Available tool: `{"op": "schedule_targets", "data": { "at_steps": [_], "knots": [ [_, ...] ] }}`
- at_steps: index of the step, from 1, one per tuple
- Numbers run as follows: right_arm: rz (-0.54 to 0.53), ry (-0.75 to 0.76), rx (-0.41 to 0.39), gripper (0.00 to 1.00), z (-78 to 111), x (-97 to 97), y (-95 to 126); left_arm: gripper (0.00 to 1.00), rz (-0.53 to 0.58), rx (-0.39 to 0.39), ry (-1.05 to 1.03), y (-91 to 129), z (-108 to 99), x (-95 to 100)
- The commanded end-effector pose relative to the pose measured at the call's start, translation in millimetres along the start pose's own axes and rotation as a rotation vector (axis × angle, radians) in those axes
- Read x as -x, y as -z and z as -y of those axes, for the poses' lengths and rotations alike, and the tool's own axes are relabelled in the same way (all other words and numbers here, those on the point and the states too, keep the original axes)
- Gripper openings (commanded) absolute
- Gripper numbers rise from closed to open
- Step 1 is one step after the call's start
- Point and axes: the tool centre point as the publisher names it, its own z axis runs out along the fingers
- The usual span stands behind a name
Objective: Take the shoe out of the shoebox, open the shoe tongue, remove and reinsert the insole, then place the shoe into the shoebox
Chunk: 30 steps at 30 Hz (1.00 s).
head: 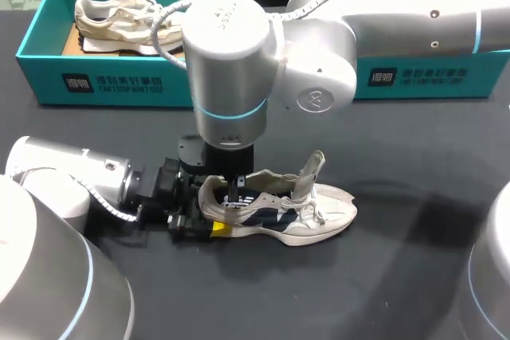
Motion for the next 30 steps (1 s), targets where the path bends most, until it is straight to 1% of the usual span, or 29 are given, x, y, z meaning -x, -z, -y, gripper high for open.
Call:
{"op": "schedule_targets", "data": {
  "at_steps": [1, 8, 11, 18, 25, 30],
  "knots": [
    [-0.01, 0.001, 0.011, 0.0, -0.5, 2.0, -10, 0.0, 0.0, 0.001, 0.0, -2, -4, -0.5],
    [-0.016, 0.005, 0.008, 0.0, -3.9, -0.8, -16, 0.0, 0.0, 0.001, 0.0, -2, -4, -0.5],
    [-0.02, 0.0, 0.003, 0.0, -3.6, -2.4, -21, 0.0, 0.0, 0.001, 0.0, -2, -4, -0.5],
    [-0.029, -0.032, 0.01, 0.0, 11.6, -1.8, -36, 0.0, 0.0, 0.001, 0.0, -2, -4, -0.5],
    [-0.013, -0.061, -0.006, 0.0, 24.9, -1.0, -34, 0.0, 0.0, 0.001, 0.0, -2, -4, -0.5],
    [-0.009, -0.082, -0.011, 0.0, 38.7, -0.9, -33, 0.0, 0.0, 0.001, 0.0, -2, -4, -0.5]
  ]
}}
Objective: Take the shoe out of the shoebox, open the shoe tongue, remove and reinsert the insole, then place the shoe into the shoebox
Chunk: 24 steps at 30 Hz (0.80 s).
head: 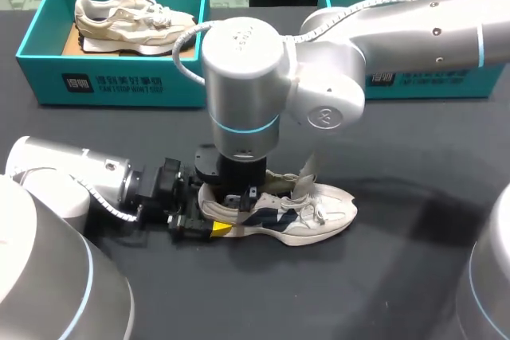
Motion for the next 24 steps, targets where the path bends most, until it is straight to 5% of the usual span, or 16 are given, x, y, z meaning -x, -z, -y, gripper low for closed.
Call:
{"op": "schedule_targets", "data": {
  "at_steps": [1, 11, 13, 18, 24],
  "knots": [
    [0.008, -0.017, 0.01, 0.0, 14.5, -0.7, 5, 0.0, 0.0, 0.001, 0.0, -2, -4, -0.5],
    [0.03, -0.03, 0.018, 0.0, 24.6, 5.6, 7, 0.0, 0.0, 0.001, 0.0, -2, -4, -0.5],
    [0.04, -0.032, 0.02, 0.14, 27.3, 7.3, 7, 0.0, 0.0, 0.001, 0.0, -2, -4, -0.5],
    [0.058, -0.028, 0.043, 0.27, 30.1, 13.7, 3, 0.0, 0.0, 0.001, 0.0, -2, -4, -0.5],
    [0.05, -0.016, 0.06, 0.32, 27.6, 23.1, -3, 0.0, 0.0, 0.001, 0.0, -2, -4, -0.5]
  ]
}}
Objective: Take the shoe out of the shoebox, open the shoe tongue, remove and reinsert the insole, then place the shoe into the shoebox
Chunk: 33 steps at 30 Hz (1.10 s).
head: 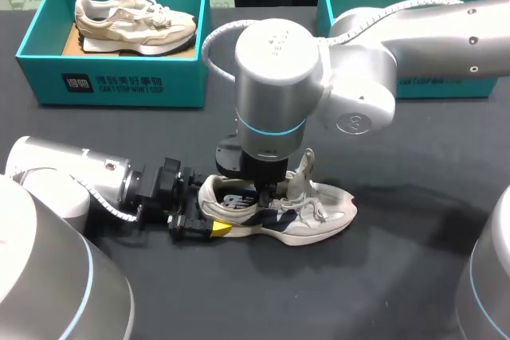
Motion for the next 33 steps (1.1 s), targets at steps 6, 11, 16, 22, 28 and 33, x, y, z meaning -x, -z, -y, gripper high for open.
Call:
{"op": "schedule_targets", "data": {
  "at_steps": [6, 11, 16, 22, 28, 33],
  "knots": [
    [-0.054, 0.001, 0.032, 0.33, 0.1, 8.2, -18, 0.0, 0.0, 0.001, 0.0, -2, -4, -0.6],
    [-0.111, -0.011, 0.044, 0.41, -0.4, 8.4, -34, 0.0, 0.0, 0.001, 0.0, -2, -4, -0.6],
    [-0.197, -0.024, 0.033, 0.4, -4.5, 6.4, -47, 0.0, 0.0, 0.001, 0.0, -2, -4, -0.6],
    [-0.288, -0.044, 0.031, 0.39, -7.8, -4.4, -57, 0.0, 0.0, 0.001, 0.0, -2, -4, -0.6],
    [-0.352, -0.07, 0.018, 0.36, -10.2, -19.9, -61, 0.0, 0.0, 0.001, 0.0, -2, -4, -0.6],
    [-0.364, -0.081, 0.015, 0.33, -11.9, -32.1, -61, 0.0, 0.0, 0.001, 0.0, -2, -4, -0.6]
  ]
}}
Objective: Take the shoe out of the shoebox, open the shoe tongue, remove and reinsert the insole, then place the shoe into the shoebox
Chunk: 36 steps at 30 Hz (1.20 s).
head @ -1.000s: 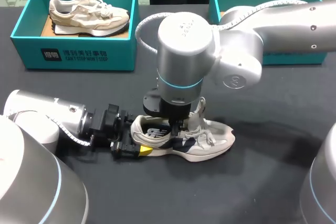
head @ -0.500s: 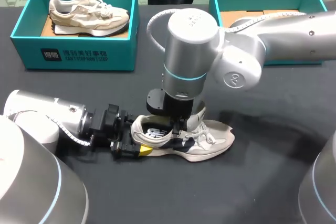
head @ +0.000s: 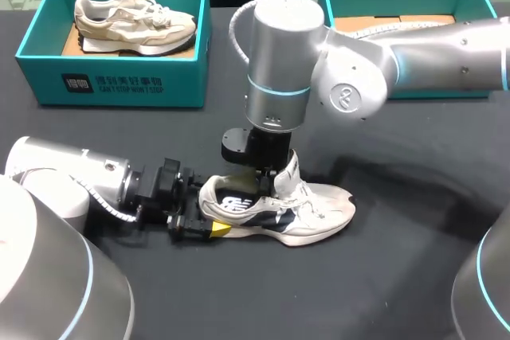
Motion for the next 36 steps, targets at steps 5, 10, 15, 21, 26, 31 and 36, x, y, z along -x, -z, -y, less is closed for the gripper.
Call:
{"op": "schedule_targets", "data": {
  "at_steps": [5, 10, 15, 21, 26, 31, 36],
  "knots": [
    [-0.018, -0.006, -0.005, 0.24, -6.8, -16.3, -43, 0.0, 0.002, 0.001, -0.001, -3, -3, 0.2],
    [-0.036, 0.011, 0.006, 0.0, -5.5, -18.8, -46, 0.0, 0.002, 0.001, -0.001, -3, -3, 0.2],
    [-0.032, 0.032, 0.02, 0.0, -2.7, -23.6, -40, 0.0, 0.002, 0.001, -0.001, -3, -3, 0.2],
    [0.022, 0.043, 0.044, 0.0, 5.1, -31.7, -24, 0.0, 0.002, 0.001, -0.001, -3, -3, 0.2],
    [0.062, 0.036, 0.044, 0.0, 9.4, -35.9, -10, 0.0, 0.002, 0.001, -0.001, -3, -3, 0.2],
    [0.102, 0.042, 0.059, 0.0, 12.0, -36.0, 2, 0.0, 0.002, 0.001, -0.001, -3, -3, 0.2],
    [0.159, 0.06, 0.115, 0.0, 15.8, -35.4, 13, 0.0, 0.002, 0.001, -0.001, -3, -3, 0.2]
  ]
}}
